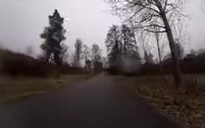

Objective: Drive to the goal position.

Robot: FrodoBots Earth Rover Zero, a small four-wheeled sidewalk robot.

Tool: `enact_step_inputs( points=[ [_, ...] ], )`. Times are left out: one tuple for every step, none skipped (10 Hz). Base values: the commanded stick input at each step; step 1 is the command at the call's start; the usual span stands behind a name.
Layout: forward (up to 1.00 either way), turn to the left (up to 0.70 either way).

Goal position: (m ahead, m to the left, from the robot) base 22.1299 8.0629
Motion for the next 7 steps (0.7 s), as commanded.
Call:
enact_step_inputs(
  points=[
    [0.7, 0.0],
    [0.7, 0.0],
    [0.7, 0.0],
    [0.7, 0.0],
    [0.7, 0.0],
    [0.7, 0.0],
    [0.7, 0.0]
  ],
)
